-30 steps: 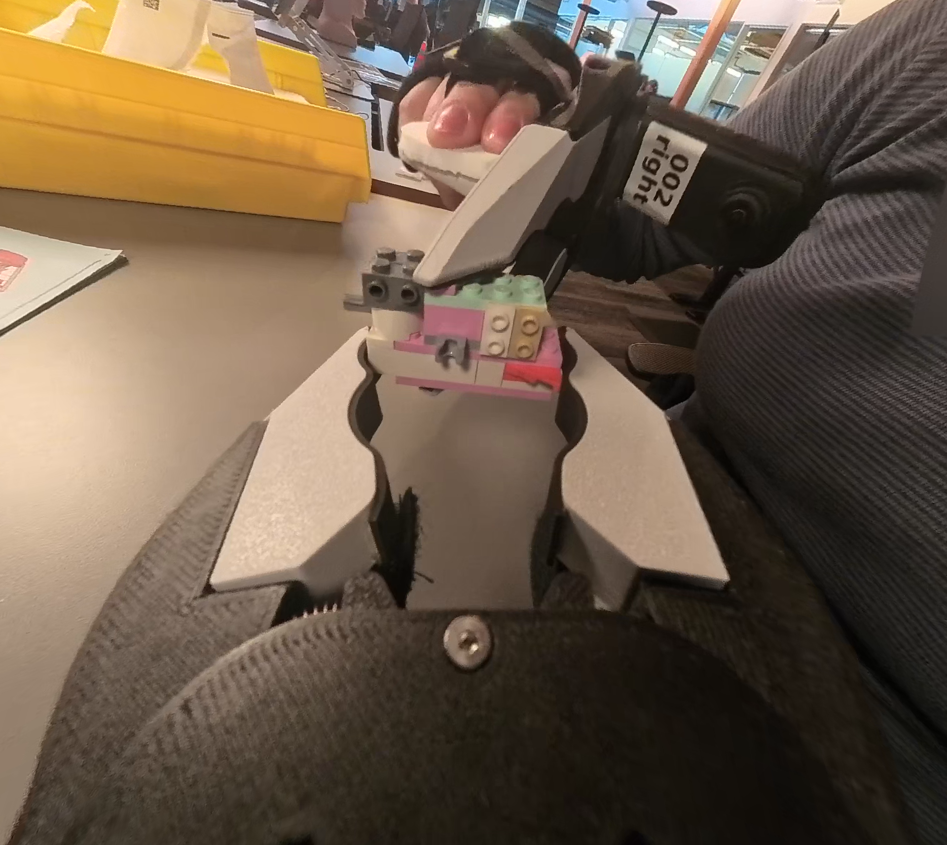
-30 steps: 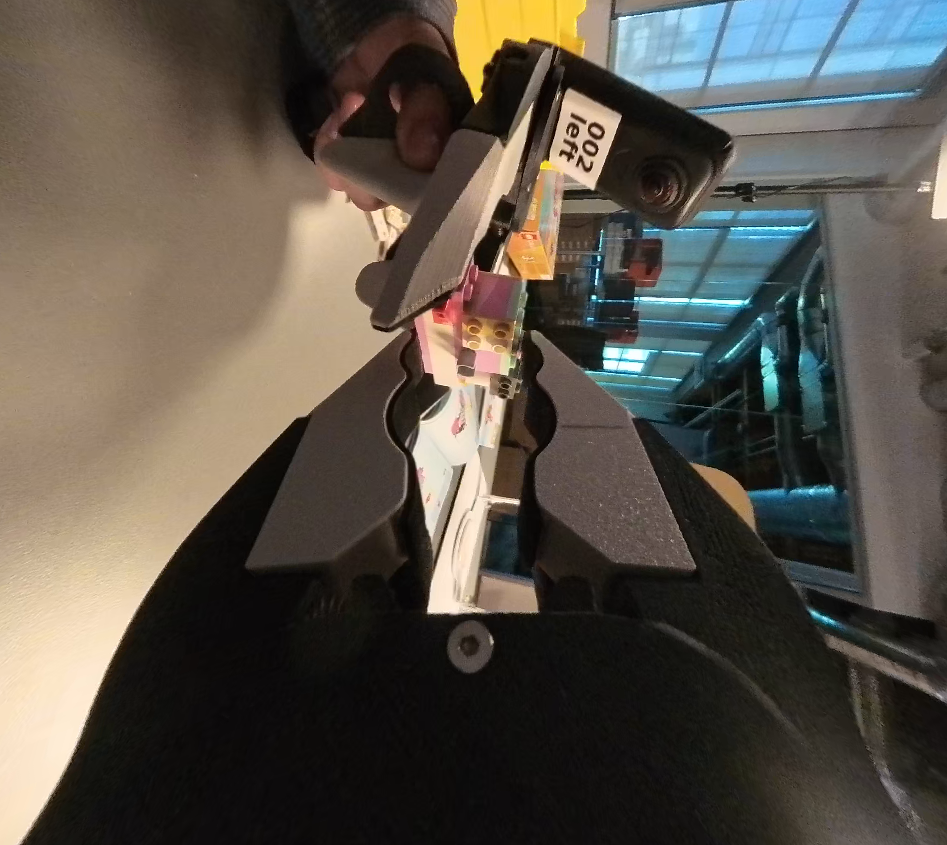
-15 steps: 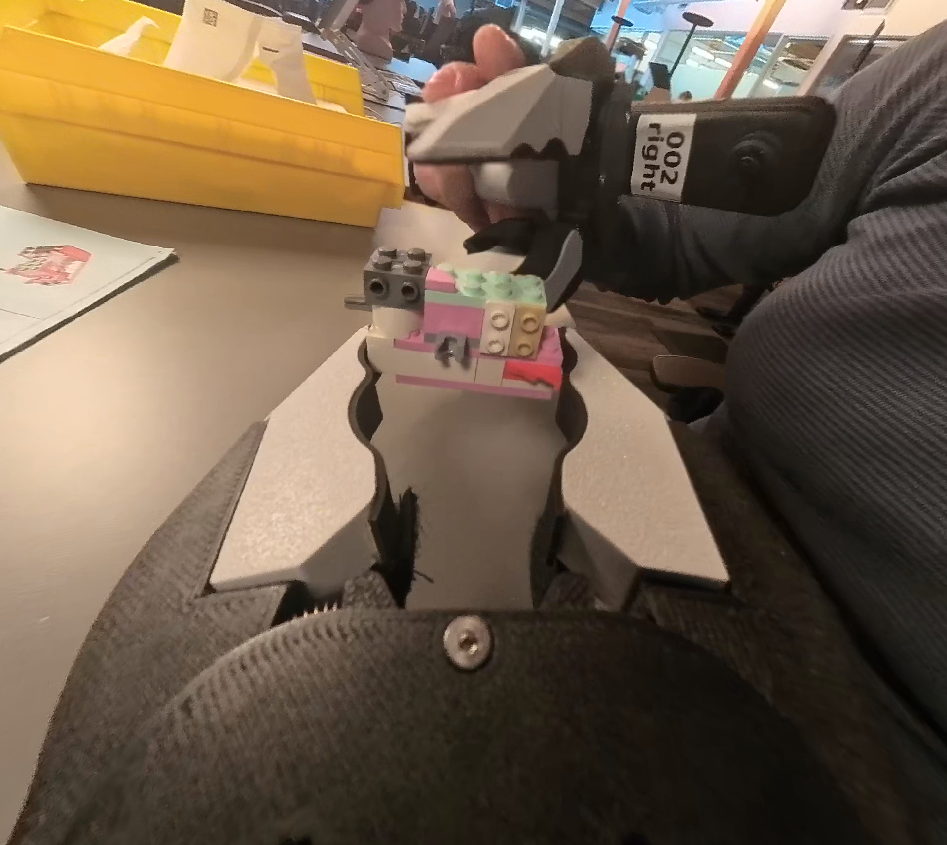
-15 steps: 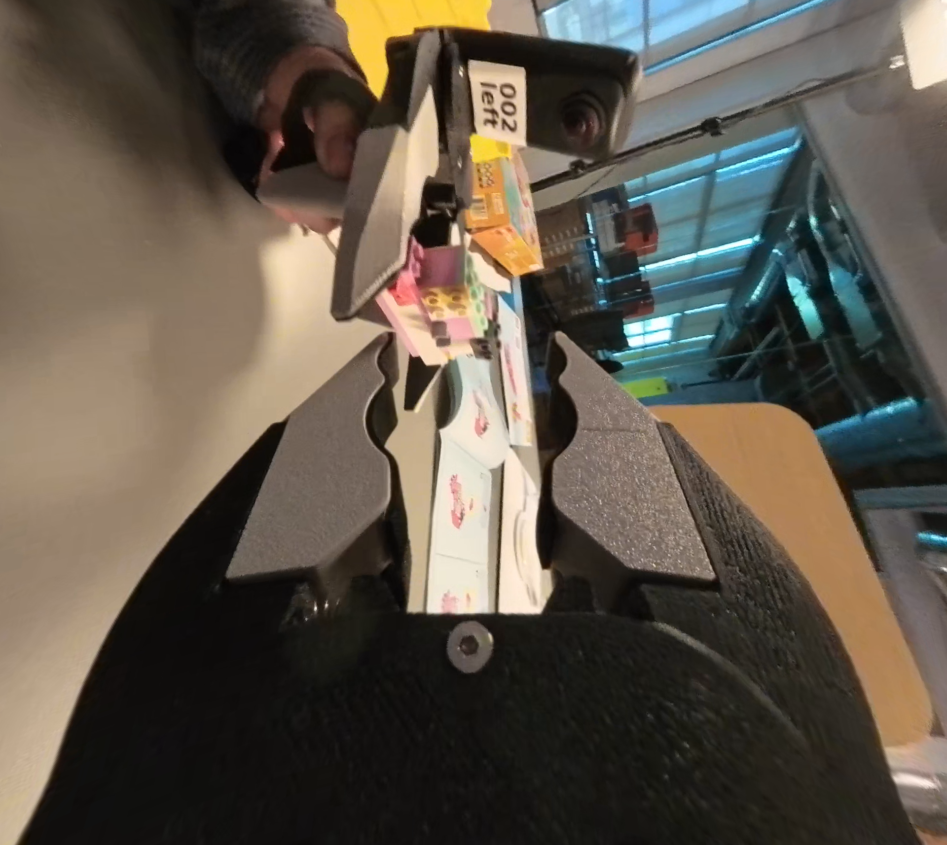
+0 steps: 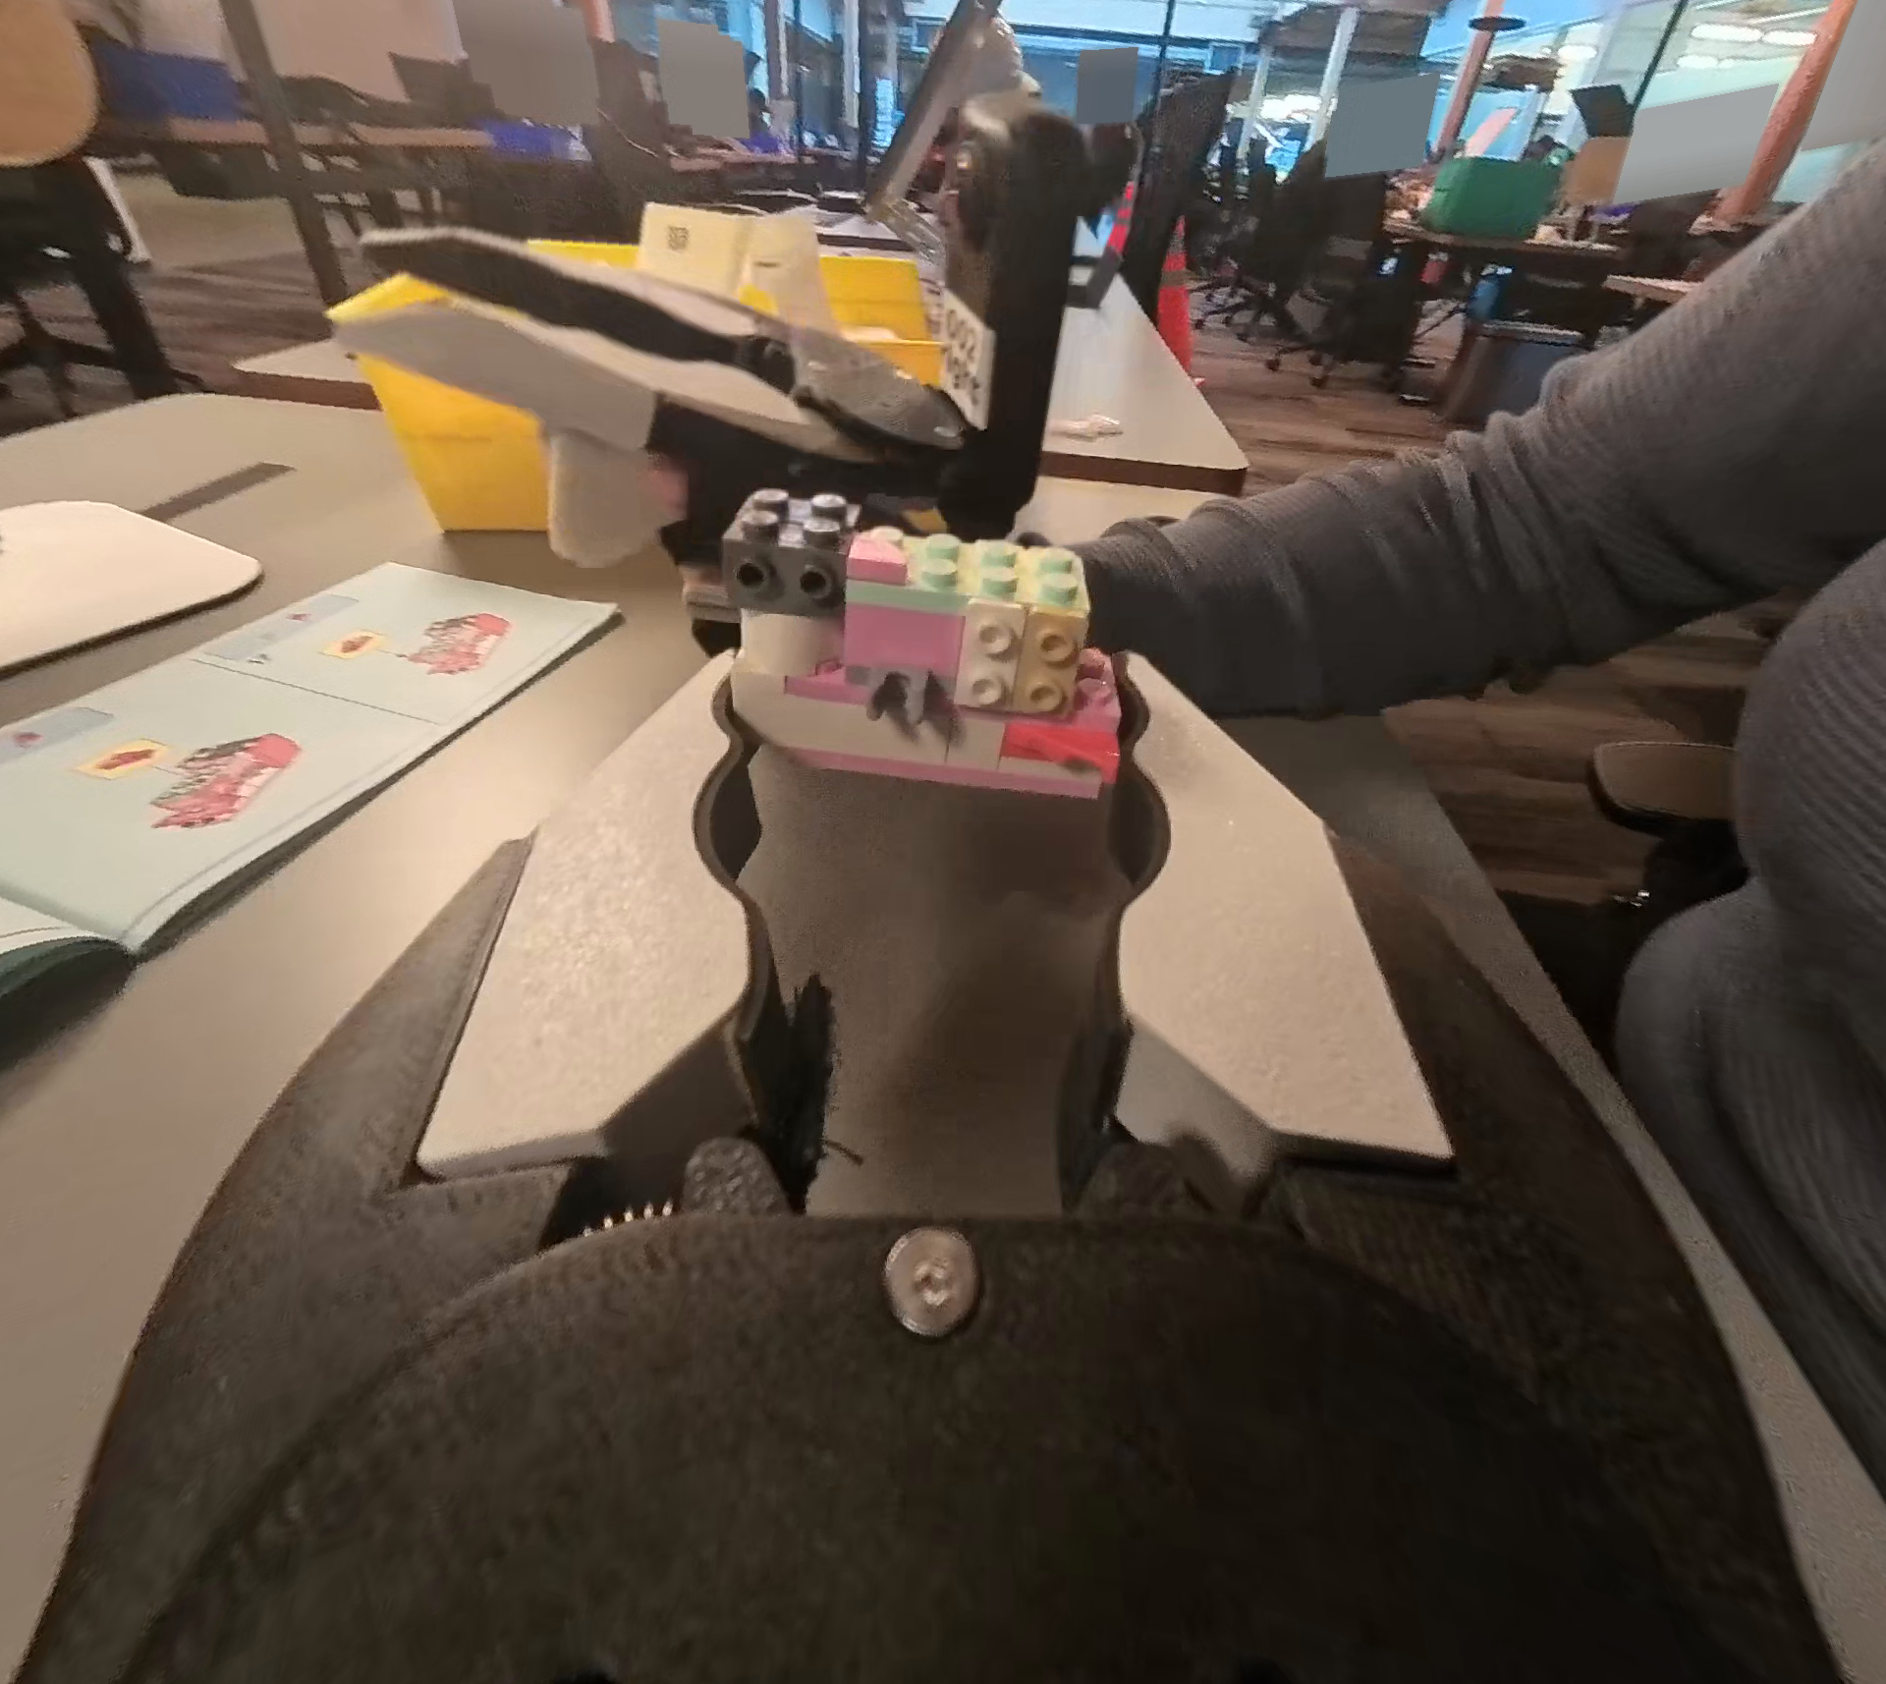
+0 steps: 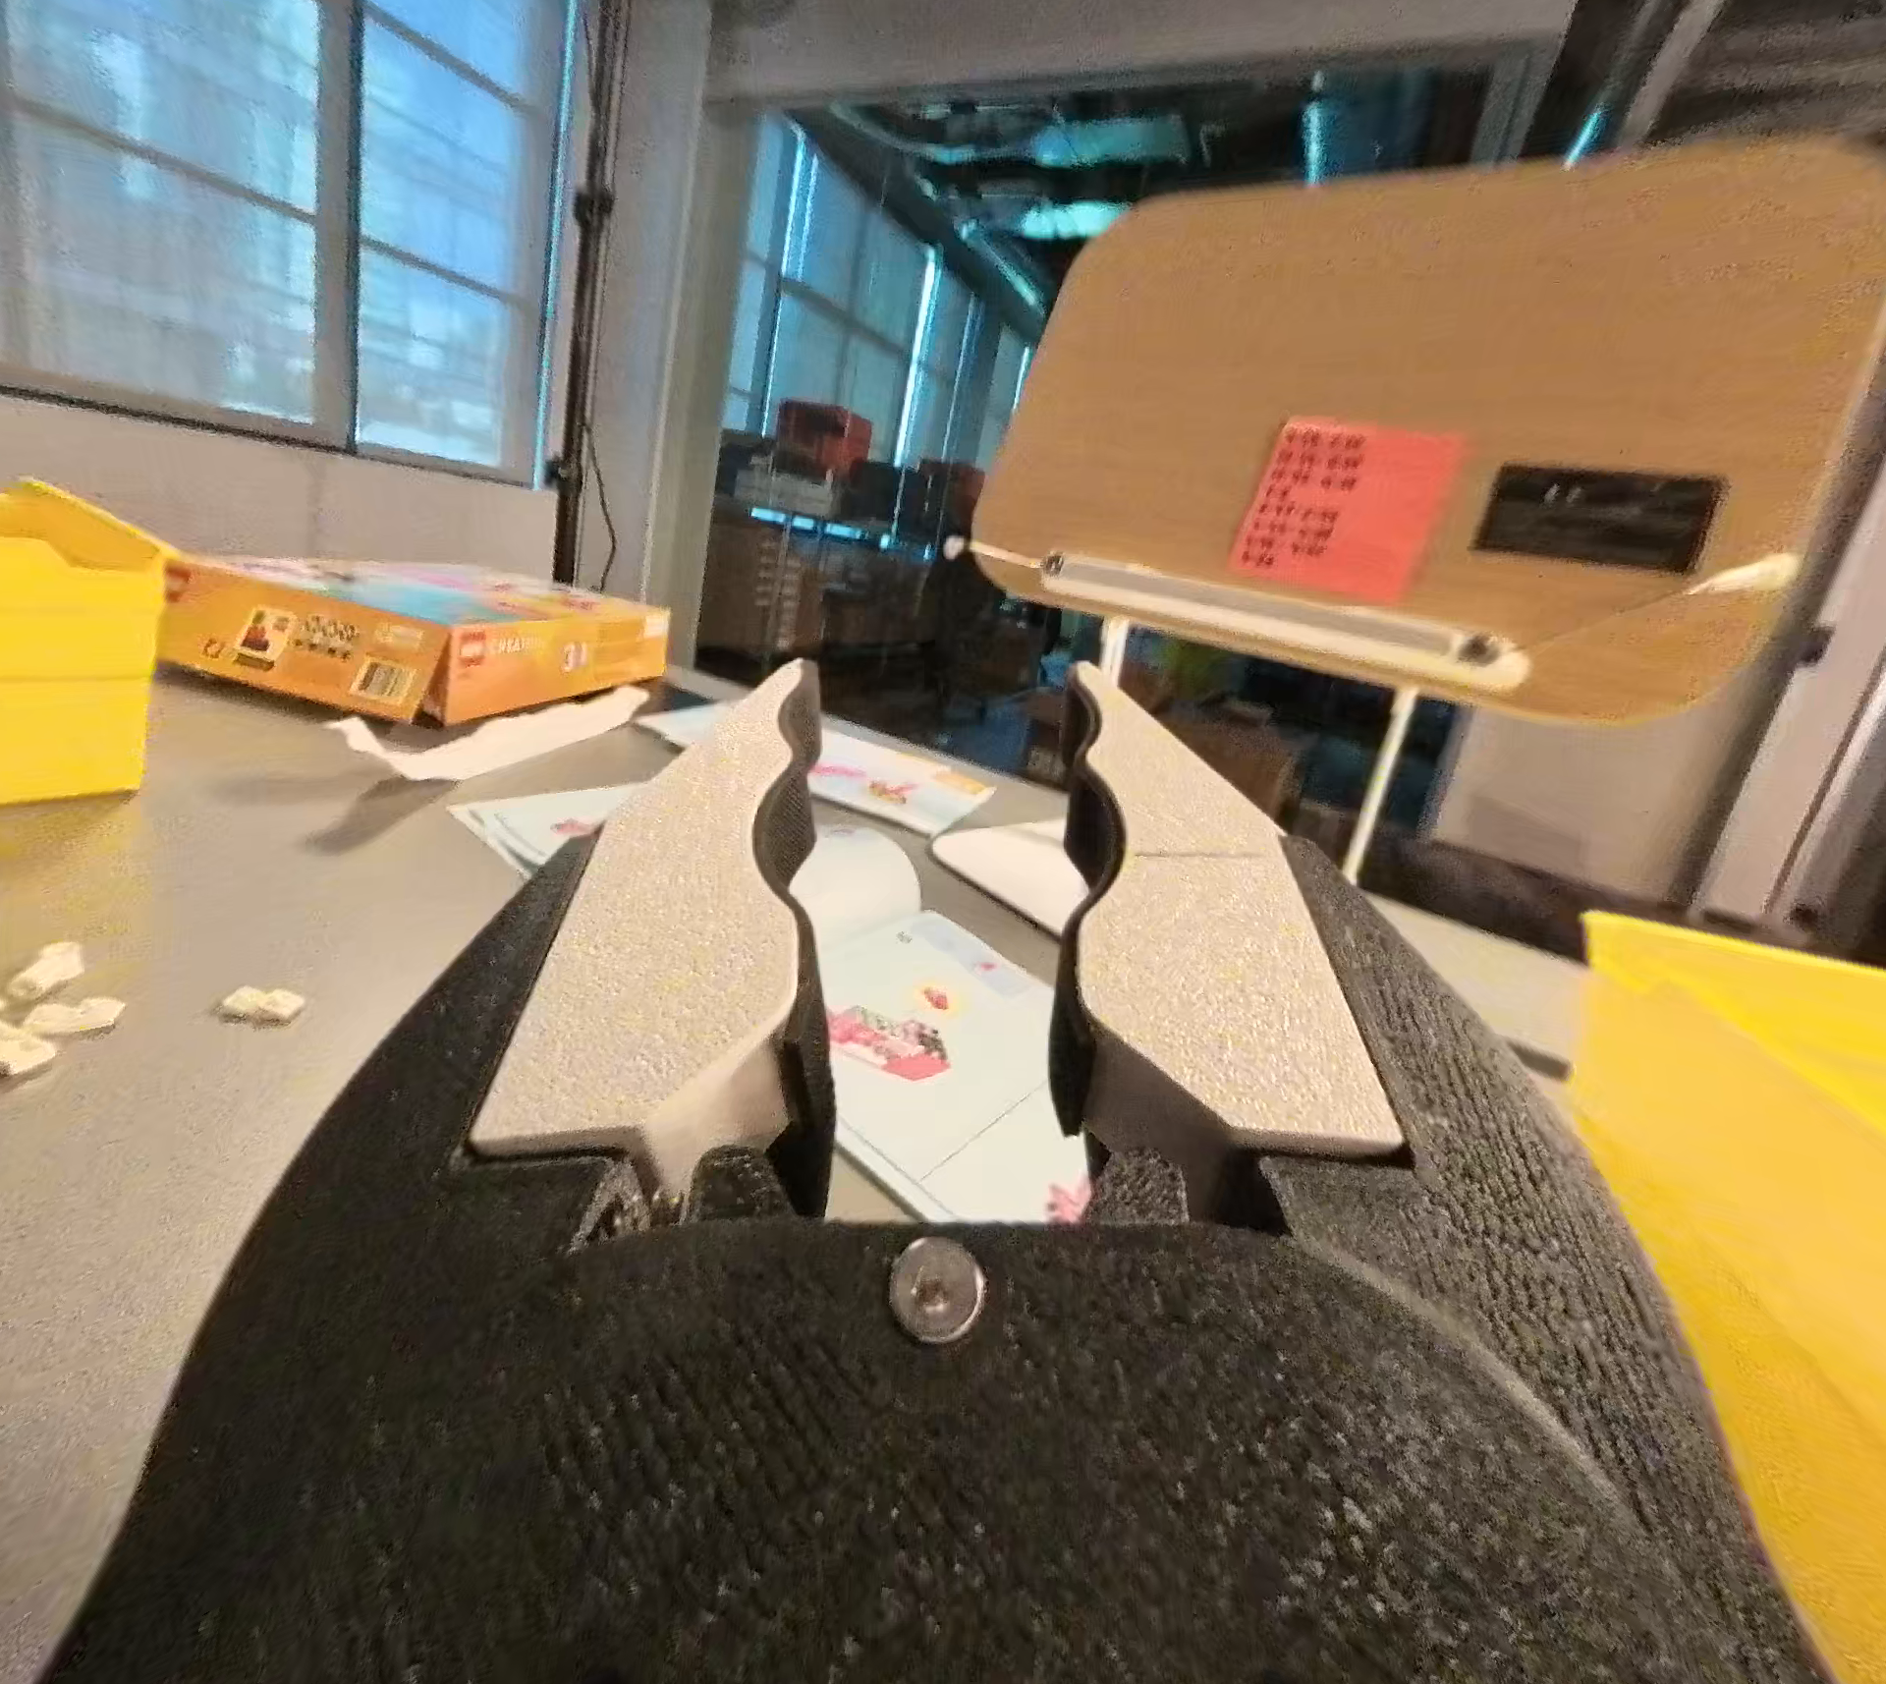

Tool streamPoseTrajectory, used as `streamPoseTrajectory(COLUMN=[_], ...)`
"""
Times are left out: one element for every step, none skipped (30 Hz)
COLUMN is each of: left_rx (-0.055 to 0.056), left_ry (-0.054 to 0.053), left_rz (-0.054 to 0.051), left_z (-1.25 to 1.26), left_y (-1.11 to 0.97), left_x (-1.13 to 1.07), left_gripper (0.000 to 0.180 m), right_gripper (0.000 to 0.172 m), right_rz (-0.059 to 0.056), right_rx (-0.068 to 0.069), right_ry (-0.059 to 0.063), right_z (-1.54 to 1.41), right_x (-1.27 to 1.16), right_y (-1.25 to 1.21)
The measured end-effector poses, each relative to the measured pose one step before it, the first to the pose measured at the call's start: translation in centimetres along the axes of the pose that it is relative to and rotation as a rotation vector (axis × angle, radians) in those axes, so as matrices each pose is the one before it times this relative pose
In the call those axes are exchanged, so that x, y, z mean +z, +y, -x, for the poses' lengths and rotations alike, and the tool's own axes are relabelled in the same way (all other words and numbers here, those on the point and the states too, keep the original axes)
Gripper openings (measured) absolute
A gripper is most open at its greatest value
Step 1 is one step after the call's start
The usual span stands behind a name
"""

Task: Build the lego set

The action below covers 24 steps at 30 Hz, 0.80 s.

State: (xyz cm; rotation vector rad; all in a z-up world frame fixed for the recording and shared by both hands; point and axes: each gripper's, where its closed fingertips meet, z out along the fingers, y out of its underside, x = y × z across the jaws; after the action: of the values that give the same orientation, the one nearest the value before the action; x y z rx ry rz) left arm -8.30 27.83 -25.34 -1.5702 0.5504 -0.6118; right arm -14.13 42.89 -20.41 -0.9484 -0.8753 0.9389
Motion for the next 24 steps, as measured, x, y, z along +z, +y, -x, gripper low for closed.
streamPoseTrajectory(left_rx=[0.0121, 0.014, 0.0157, 0.0155, 0.0149, 0.0146, 0.0146, 0.0164, 0.0175, 0.0142, 0.0102, 0.0083, 0.0079, 0.0049, 0.0016, 0.0006, 0.0002, -0.0001, -0.0017, -0.0018, -0.0002, 0.0002, 0.0048, 0.01], left_ry=[-0.014, -0.0171, -0.0182, -0.0174, -0.0179, -0.0198, -0.0196, -0.0187, -0.019, -0.0182, -0.0136, -0.0082, -0.004, -0.0006, 0.0011, 0.0009, -0.0007, -0.001, -0.0019, -0.0045, -0.0126, -0.0284, -0.0398, -0.0494], left_rz=[-0.0016, 0.0005, 0.0006, -0.0001, -0.0017, -0.0033, -0.0024, -0.0034, -0.0051, -0.0032, -0.0001, 0.0013, 0.0021, 0.004, 0.0051, 0.0035, 0.0009, 0.0004, 0.0018, 0.0027, 0.0058, 0.0125, 0.0179, 0.0226], left_z=[0.177, 0.22, 0.222, 0.209, 0.208, 0.213, 0.224, 0.192, 0.195, 0.192, 0.147, 0.066, 0.013, -0.024, -0.044, -0.024, 0.011, 0.019, 0.05, 0.079, 0.2, 0.429, 0.603, 0.744], left_y=[-0.013, 0.003, -0.005, -0.008, -0.041, -0.066, -0.067, -0.075, -0.063, -0.028, 0.006, 0.026, 0.047, 0.085, 0.103, 0.065, 0.022, 0.006, 0.048, 0.04, 0.082, 0.173, 0.25, 0.315], left_x=[-0.059, -0.063, -0.084, -0.067, -0.067, -0.068, -0.062, -0.07, -0.055, -0.042, -0.012, 0.008, 0.02, 0.045, 0.044, 0.031, 0.016, 0.006, 0.013, 0.011, 0.001, 0.002, -0.001, -0.019], left_gripper=[0.068, 0.068, 0.068, 0.068, 0.068, 0.068, 0.068, 0.068, 0.068, 0.068, 0.068, 0.068, 0.068, 0.068, 0.068, 0.068, 0.068, 0.068, 0.068, 0.068, 0.068, 0.068, 0.068, 0.068], right_gripper=[0.046, 0.046, 0.046, 0.045, 0.044, 0.043, 0.041, 0.039, 0.037, 0.035, 0.033, 0.032, 0.032, 0.031, 0.031, 0.031, 0.03, 0.028, 0.027, 0.026, 0.026, 0.024, 0.023, 0.023], right_rz=[0.0318, 0.0184, 0.0052, -0.0048, -0.0114, -0.0137, -0.0106, -0.0062, -0.0014, 0.0027, 0.0044, 0.005, 0.0045, 0.0019, -0.0012, -0.0028, -0.0007, 0.0036, 0.0061, 0.0056, 0.0071, 0.0134, 0.023, 0.0258], right_rx=[0.0033, -0.01, -0.0128, -0.003, 0.0116, 0.0178, 0.015, 0.0114, 0.0101, 0.0129, 0.0176, 0.0193, 0.0175, 0.0144, 0.0107, 0.0073, 0.0055, 0.0064, 0.0092, 0.0108, 0.0121, 0.0174, 0.0337, 0.0613], right_ry=[-0.0113, -0.0039, -0.0007, -0.0039, -0.0068, -0.0079, -0.0076, -0.0059, -0.0036, 0.0032, 0.0058, 0.0041, 0.0025, 0.0021, 0.0019, 0.001, 0.0004, -0.0028, -0.0051, -0.0074, -0.0113, -0.0123, -0.015, -0.0385], right_z=[0.129, -0.014, -0.091, -0.065, -0.023, -0.01, 0.0, -0.043, -0.087, -0.212, -0.265, -0.223, -0.184, -0.135, -0.112, -0.058, -0.044, 0.013, 0.042, 0.062, 0.142, 0.19, 0.315, 0.802], right_x=[0.724, 0.502, 0.258, 0.027, -0.17, -0.247, -0.249, -0.199, -0.125, -0.054, 0.003, 0.032, 0.042, 0.002, -0.027, -0.029, -0.021, 0.012, 0.02, 0.021, 0.013, -0.024, -0.059, -0.084], right_y=[0.76, 0.467, 0.227, -0.026, -0.19, -0.233, -0.188, -0.116, -0.006, 0.093, 0.154, 0.155, 0.128, 0.074, 0.007, -0.038, 0.008, 0.066, 0.109, 0.092, 0.079, 0.095, 0.105, -0.004])
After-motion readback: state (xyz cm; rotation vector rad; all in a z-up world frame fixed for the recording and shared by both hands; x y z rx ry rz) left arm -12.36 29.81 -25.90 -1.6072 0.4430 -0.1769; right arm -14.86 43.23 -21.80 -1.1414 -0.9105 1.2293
